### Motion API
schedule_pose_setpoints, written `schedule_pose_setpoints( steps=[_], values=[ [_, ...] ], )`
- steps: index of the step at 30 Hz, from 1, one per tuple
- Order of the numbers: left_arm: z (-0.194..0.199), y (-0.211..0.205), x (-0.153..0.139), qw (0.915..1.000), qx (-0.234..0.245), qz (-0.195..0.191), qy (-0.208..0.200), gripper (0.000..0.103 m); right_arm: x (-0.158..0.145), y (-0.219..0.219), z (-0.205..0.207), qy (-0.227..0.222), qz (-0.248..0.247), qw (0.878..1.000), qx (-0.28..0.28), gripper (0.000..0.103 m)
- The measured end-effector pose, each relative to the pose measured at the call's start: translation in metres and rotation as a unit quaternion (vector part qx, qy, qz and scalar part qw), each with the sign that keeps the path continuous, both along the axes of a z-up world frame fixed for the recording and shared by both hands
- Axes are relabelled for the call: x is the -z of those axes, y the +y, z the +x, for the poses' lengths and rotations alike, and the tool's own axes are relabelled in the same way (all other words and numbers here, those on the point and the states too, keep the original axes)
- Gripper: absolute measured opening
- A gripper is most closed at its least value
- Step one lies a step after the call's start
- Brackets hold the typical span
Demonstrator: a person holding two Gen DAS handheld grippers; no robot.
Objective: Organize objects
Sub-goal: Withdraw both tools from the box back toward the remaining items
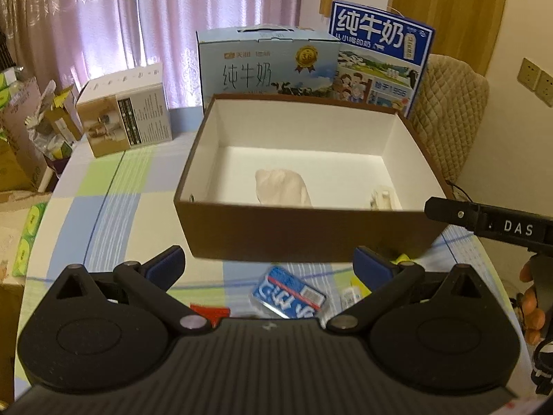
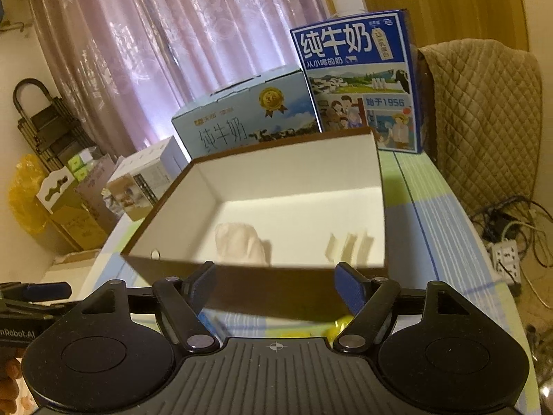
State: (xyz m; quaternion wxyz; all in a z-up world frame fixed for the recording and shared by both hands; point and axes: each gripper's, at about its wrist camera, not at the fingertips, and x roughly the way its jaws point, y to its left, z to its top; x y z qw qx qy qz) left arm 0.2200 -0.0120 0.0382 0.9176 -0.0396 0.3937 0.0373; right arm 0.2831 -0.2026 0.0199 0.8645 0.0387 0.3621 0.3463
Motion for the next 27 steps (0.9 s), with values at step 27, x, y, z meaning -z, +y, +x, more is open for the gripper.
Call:
schedule_pose_setpoints(
  steps=[27],
  values=[
    [-0.095,0.066,0.017,0.9992,0.038,-0.002,0.014,0.101,0.031,-0.028,-0.122,0.074,-0.069,0.988,0.113,0.072]
  ],
)
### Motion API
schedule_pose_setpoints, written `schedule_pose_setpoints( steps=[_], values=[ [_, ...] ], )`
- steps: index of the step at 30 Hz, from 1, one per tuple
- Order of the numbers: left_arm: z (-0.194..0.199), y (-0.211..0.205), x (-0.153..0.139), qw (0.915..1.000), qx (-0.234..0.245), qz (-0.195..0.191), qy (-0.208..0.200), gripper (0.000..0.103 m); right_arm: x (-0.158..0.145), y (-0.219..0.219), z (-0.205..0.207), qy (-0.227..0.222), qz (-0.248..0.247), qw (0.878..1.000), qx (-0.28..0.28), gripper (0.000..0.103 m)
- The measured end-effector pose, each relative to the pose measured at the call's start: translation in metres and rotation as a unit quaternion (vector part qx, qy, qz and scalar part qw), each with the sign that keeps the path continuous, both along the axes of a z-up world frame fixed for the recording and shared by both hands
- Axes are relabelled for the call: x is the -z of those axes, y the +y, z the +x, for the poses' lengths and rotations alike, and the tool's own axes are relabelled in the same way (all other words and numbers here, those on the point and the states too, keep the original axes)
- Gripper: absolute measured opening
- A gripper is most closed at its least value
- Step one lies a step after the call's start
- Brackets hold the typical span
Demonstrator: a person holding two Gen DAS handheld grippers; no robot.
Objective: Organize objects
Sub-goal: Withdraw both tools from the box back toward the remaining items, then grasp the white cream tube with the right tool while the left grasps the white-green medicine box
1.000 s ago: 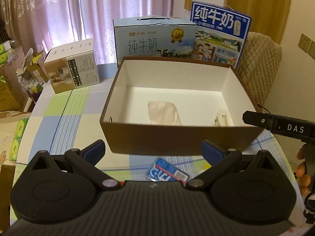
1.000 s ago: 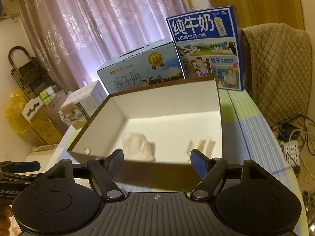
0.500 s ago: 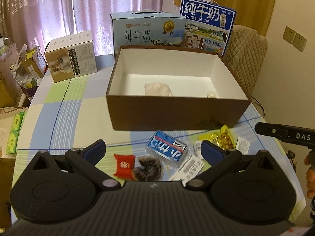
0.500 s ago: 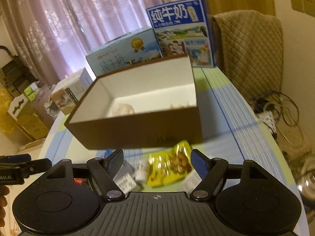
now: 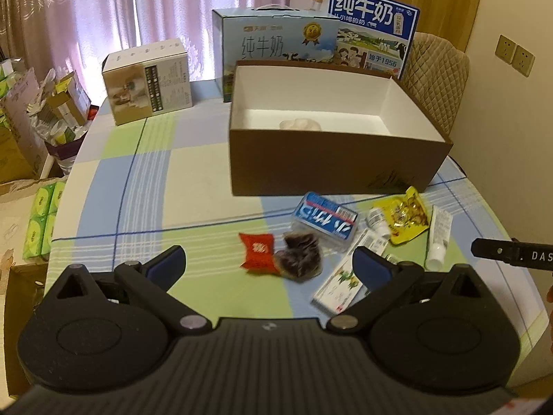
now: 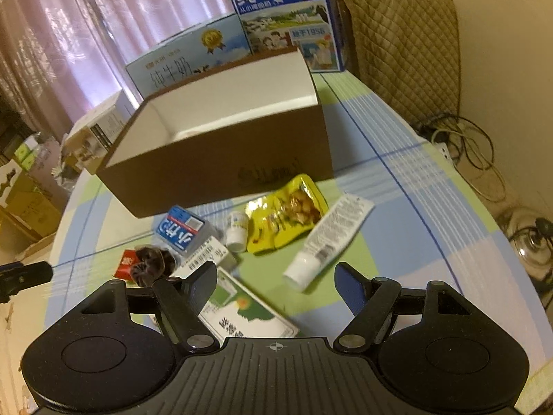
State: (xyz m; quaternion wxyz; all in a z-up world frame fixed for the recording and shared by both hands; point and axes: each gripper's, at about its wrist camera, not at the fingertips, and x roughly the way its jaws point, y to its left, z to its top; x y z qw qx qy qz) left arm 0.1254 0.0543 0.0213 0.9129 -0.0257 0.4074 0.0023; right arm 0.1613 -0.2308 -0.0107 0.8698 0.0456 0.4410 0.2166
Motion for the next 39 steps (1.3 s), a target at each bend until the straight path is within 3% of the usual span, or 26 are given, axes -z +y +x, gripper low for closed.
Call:
schedule_pose_setpoints(
  steps=[13,25,39],
  values=[
    [-0.017,0.032,0.017,0.9999,-0.009,-0.005,0.011,0.098,0.023,0.007,-0.007,0.011,-0.032,0.999,0.037,0.072],
    [-0.011,0.04,0.022,0.9989,-0.041,-0.002,0.02,0.098,0.045,0.011,0.028,0.023,-0.058,0.998,0.029,0.071],
    [-0.007,0.027,0.028,0.9972,-0.067,0.005,0.034,0.097,0.077,0.013,0.08,0.046,-0.066,0.996,0.037,0.052]
  ],
)
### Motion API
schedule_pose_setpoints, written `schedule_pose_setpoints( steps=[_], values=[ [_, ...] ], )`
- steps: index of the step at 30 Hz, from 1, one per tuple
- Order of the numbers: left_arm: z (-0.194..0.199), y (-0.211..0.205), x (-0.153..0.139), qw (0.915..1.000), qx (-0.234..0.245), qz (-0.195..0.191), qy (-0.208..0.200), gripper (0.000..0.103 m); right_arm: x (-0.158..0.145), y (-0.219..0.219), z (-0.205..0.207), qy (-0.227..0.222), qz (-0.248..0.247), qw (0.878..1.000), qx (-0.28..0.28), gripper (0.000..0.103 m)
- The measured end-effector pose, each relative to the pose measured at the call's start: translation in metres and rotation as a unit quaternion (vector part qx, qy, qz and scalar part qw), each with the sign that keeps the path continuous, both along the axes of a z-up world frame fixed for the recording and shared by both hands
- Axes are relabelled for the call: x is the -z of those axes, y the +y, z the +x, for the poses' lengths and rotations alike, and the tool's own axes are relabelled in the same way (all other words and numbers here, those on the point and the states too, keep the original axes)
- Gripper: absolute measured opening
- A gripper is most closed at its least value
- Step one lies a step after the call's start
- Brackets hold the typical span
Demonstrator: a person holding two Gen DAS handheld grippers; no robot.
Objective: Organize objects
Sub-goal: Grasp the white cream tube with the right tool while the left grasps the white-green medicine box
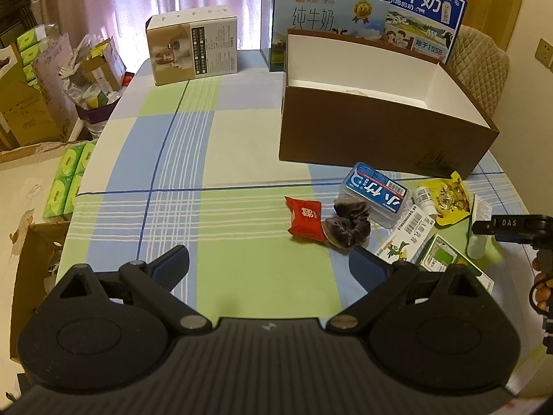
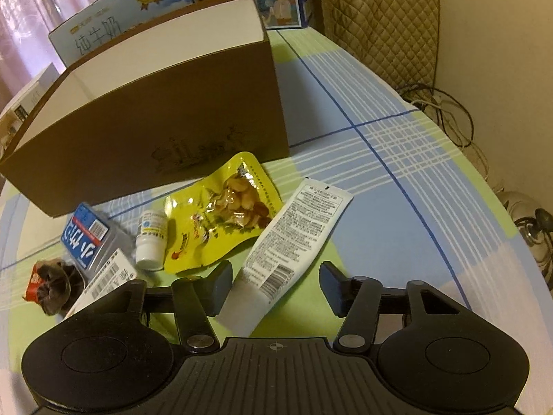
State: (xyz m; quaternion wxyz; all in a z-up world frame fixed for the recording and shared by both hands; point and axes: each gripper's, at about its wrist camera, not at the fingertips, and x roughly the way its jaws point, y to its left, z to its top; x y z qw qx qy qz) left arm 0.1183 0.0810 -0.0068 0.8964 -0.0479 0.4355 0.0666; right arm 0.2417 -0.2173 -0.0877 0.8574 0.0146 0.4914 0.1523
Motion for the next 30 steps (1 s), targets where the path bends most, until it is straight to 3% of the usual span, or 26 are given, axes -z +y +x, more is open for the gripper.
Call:
schedule_pose_setpoints(
  steps=[11,18,25,28,30],
  values=[
    [0.012,-0.021,0.006,0.9998,0.02,-0.009,0.003,0.096,0.003,-0.023,-0.006,0.022,-0.017,0.999,-0.021,0.029],
    [0.025,-0.05,0.015,0.997,0.074,-0.02,0.007,0.091,0.002,-0.058,-0.023,0.026,-0.016,0.999,-0.029,0.028],
    [0.038,-0.087,0.032,0.992,0.114,-0.041,0.037,0.091,0.0,-0.086,-0.035,0.032,-0.011,0.999,-0.027,0.028],
    [0.042,-0.101,0.038,0.9894,0.136,-0.033,0.036,0.091,-0.001,-0.094,-0.036,0.036,-0.006,0.999,-0.024,0.028],
    [0.046,-0.107,0.045,0.9869,0.156,-0.017,0.037,0.084,-0.001,-0.099,-0.035,0.037,-0.004,0.999,-0.026,0.028]
  ],
)
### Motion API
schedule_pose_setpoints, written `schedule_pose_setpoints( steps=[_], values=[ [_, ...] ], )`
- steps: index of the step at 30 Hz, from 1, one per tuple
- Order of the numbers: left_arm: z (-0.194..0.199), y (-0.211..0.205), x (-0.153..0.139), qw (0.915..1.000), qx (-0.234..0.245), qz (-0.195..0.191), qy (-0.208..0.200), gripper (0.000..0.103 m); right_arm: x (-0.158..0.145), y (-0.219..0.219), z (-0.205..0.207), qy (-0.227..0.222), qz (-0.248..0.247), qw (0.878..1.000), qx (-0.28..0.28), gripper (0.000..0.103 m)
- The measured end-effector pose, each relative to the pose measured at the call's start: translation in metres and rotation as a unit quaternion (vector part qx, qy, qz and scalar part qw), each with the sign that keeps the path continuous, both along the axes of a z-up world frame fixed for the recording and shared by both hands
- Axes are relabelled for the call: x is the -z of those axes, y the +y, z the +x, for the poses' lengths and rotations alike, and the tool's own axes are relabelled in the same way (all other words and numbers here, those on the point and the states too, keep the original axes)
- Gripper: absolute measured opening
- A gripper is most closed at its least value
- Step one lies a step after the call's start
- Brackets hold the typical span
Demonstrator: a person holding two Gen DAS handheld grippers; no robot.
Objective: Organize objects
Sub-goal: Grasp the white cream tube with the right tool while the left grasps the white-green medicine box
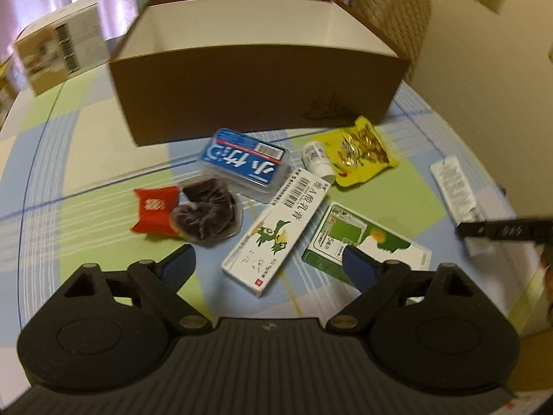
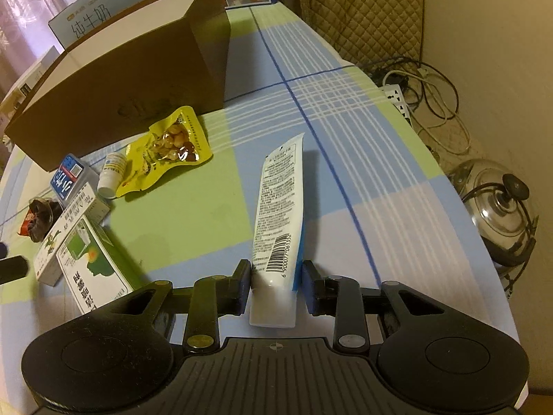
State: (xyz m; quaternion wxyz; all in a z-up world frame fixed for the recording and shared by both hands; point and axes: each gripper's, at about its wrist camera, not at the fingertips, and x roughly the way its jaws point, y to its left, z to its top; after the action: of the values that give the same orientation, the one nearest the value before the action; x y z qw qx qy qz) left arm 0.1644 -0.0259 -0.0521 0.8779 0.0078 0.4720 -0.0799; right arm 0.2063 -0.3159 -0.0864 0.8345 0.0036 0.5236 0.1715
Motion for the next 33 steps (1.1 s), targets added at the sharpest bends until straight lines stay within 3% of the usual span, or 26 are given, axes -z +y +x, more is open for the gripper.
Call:
schedule_pose_setpoints(
  steps=[5,10,15,22,28,33],
  values=[
    [0.005,-0.004,0.016,0.9977,0.053,0.04,-0.009,0.069,-0.001,-0.01,0.0,0.0,0.004,1.0,0.002,0.028],
    [0.011,-0.013,0.03,0.9921,0.104,0.068,-0.015,0.066,0.0,-0.013,0.001,0.0,0.004,1.0,-0.001,0.028],
    [0.014,-0.016,0.043,0.9899,0.111,0.088,-0.006,0.04,-0.001,-0.014,0.002,-0.001,0.003,1.0,-0.007,0.028],
    [-0.013,-0.003,0.038,0.9926,0.099,0.07,0.009,0.037,-0.001,-0.012,0.002,-0.004,-0.002,1.0,-0.016,0.028],
    [-0.044,0.015,0.042,0.9946,0.072,0.049,0.056,0.035,-0.001,-0.01,0.001,-0.006,-0.01,1.0,-0.023,0.028],
    [-0.042,0.014,0.039,0.9953,0.07,0.043,0.052,0.035,0.0,-0.008,0.002,-0.01,-0.014,1.0,-0.023,0.028]
  ],
)
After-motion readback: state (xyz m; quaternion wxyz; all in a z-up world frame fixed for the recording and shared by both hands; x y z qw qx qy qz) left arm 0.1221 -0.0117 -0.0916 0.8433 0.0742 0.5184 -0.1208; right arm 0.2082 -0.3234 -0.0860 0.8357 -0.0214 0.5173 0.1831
